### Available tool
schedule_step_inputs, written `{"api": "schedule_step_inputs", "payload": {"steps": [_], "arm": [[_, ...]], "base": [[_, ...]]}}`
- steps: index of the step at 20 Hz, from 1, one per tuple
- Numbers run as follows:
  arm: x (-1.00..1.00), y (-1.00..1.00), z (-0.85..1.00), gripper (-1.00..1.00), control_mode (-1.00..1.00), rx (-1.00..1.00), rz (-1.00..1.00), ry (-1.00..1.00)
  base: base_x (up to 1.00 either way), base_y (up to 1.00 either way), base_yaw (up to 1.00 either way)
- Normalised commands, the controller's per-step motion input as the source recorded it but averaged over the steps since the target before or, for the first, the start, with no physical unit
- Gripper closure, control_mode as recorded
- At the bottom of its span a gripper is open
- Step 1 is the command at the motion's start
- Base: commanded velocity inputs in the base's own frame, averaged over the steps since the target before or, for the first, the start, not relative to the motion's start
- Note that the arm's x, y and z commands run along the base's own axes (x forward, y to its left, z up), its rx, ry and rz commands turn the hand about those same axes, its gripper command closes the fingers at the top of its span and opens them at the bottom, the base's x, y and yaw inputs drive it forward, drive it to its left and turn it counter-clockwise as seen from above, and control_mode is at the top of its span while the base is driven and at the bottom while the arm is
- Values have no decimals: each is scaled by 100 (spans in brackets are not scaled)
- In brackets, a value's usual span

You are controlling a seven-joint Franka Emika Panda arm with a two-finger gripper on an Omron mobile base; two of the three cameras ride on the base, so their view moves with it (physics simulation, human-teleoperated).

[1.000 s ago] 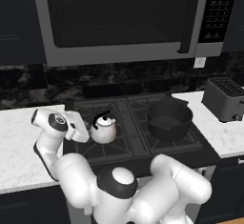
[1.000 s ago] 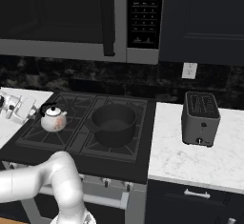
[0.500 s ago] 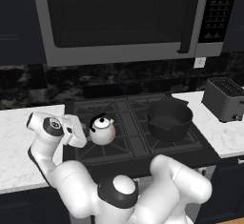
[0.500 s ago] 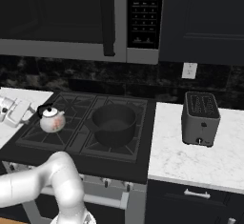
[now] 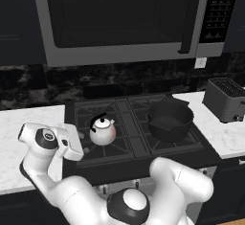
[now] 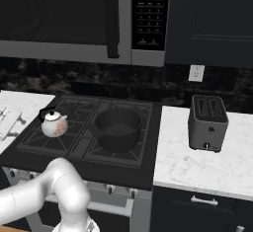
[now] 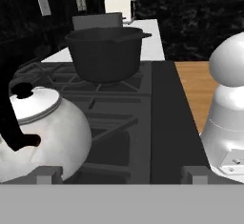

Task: Pick the kettle from the counter and place it on a stove burner. Then turn the burner on.

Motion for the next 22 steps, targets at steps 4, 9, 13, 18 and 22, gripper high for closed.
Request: {"api": "schedule_step_inputs", "payload": {"steps": [4, 9, 13, 18, 22], "arm": [[-43, 0, 8, -100, -100, 0, 0, -9], [-28, 0, 0, -100, -100, 0, 4, -1], [-34, 5, -9, -100, -100, -1, 11, -1], [-36, 5, -9, -100, -100, 0, 18, 0], [-56, 1, -10, -100, -100, -1, 17, -1]], "base": [[0, 0, 0], [0, 0, 0], [0, 0, 0], [0, 0, 0], [0, 0, 0]]}}
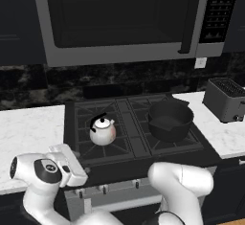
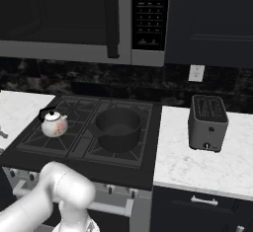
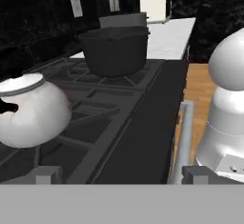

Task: Pick the kettle from the counter and place it on a stove burner. Then turn the burner on.

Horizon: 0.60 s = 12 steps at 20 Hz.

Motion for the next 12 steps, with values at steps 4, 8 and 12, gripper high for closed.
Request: {"api": "schedule_step_inputs", "payload": {"steps": [4, 8, 12], "arm": [[-72, 0, -17, -100, -100, -6, 18, -3], [-47, 0, -24, -100, -100, -10, 32, -1], [-10, 18, -28, -100, -100, -11, 31, 0]], "base": [[0, 0, 0], [0, 0, 0], [0, 0, 0]]}}
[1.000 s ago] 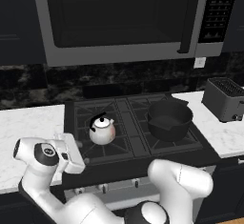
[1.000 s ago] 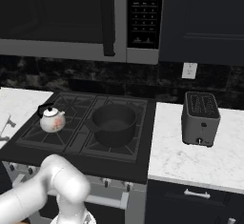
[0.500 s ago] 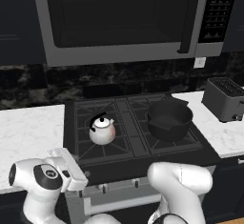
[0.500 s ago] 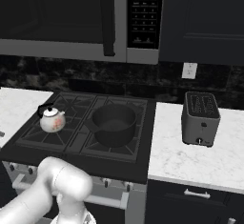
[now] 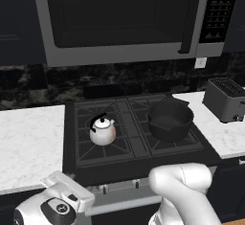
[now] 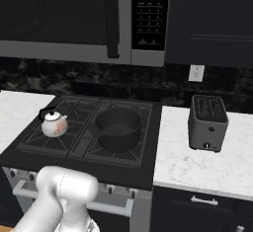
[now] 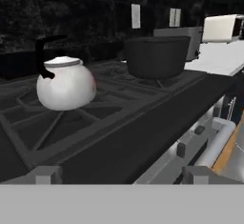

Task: Pick the kettle from the counter and place it on a stove burner. Then turn the burner on.

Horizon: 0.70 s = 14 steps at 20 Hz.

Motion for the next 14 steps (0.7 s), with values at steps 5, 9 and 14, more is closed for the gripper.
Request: {"api": "schedule_step_inputs", "payload": {"steps": [5, 9, 14], "arm": [[0, 17, -42, -100, -100, -8, 28, 0], [-4, 0, -38, -100, -100, -9, 24, 0], [-18, -2, -37, -100, -100, -9, 23, -1]], "base": [[0, 0, 0], [0, 0, 0], [0, 0, 0]]}}
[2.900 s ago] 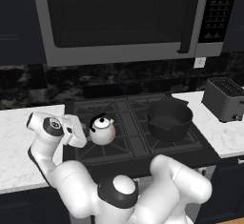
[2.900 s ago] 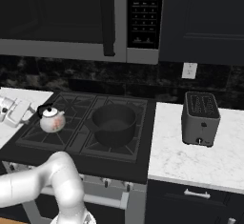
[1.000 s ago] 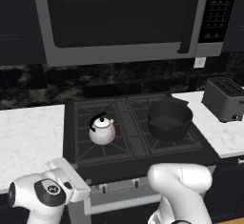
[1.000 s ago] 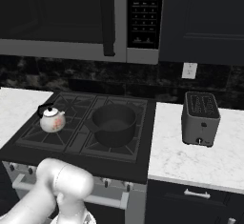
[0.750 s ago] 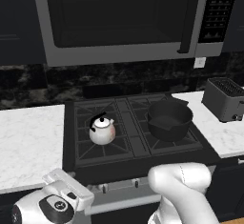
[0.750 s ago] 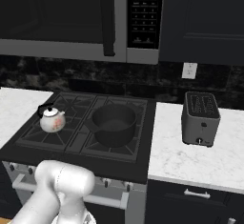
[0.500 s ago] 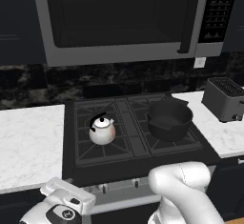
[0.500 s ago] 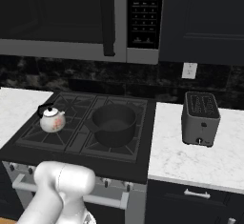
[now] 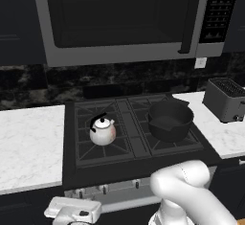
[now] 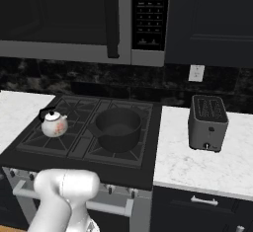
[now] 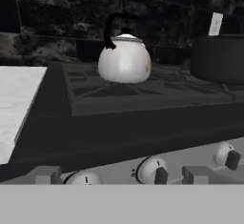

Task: Pick the kettle from the counter and place it on a stove burner. Then turn the burner on.

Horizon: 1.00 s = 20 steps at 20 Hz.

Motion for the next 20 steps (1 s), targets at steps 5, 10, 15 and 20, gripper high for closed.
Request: {"api": "schedule_step_inputs", "payload": {"steps": [5, 10, 15, 20], "arm": [[0, -17, -23, -100, -100, 0, 11, -13], [0, -19, -32, -100, -100, 0, 9, -25], [0, -10, -22, -100, -100, 0, 7, -26], [0, 0, -16, -100, -100, 0, 9, -11]], "base": [[0, 0, 0], [0, 0, 0], [0, 0, 0], [0, 0, 0]]}}
